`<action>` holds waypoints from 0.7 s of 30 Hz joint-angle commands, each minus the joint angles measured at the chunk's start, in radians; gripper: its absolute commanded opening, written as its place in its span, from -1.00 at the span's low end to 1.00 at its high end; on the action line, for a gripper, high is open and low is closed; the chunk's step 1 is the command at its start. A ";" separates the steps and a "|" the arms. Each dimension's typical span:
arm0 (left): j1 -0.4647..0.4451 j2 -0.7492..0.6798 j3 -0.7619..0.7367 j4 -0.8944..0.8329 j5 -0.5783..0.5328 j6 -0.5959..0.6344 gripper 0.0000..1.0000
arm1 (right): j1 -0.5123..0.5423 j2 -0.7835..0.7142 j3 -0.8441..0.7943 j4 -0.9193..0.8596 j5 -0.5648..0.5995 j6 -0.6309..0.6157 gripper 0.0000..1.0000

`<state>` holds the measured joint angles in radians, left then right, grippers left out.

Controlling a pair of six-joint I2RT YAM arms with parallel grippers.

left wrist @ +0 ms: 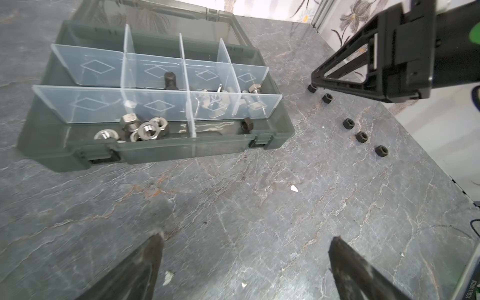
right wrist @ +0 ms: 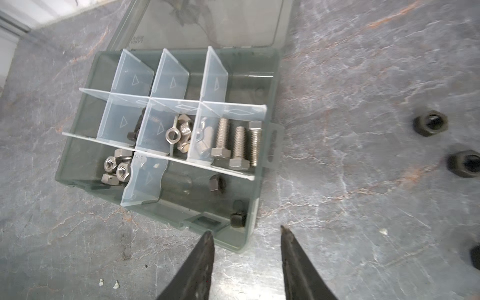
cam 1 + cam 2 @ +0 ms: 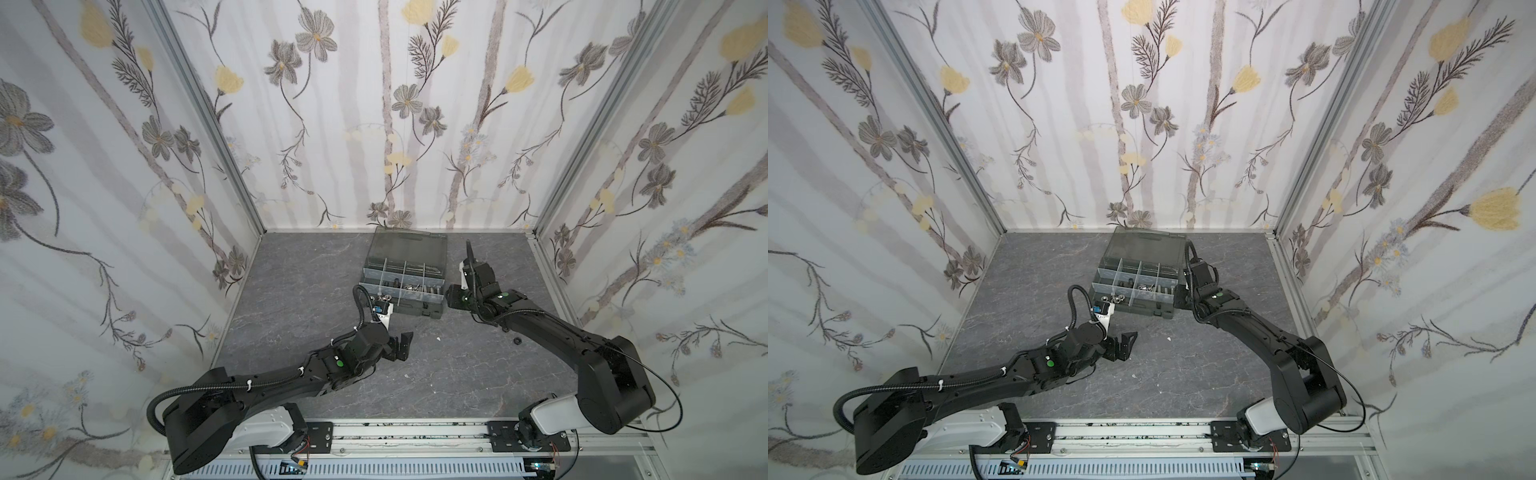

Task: Sort the screws and nuts into containers
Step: 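Withdraw both grippers from the box toward the remaining black hex nuts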

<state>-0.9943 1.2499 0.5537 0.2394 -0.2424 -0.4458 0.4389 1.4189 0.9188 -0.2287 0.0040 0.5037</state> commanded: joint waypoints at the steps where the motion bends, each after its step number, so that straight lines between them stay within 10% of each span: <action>1: -0.008 0.076 0.047 0.098 0.019 0.019 0.99 | -0.051 -0.076 -0.046 0.033 -0.060 -0.003 -0.12; 12: -0.083 0.446 0.333 0.193 0.120 0.123 0.86 | -0.308 -0.298 -0.154 0.063 -0.253 0.078 -0.10; 21: -0.096 0.715 0.575 0.245 0.271 0.178 0.39 | -0.460 -0.417 -0.210 0.073 -0.312 0.132 -0.09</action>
<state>-1.0866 1.9190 1.0801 0.4320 -0.0395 -0.3061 -0.0071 1.0172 0.7231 -0.1814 -0.2756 0.6075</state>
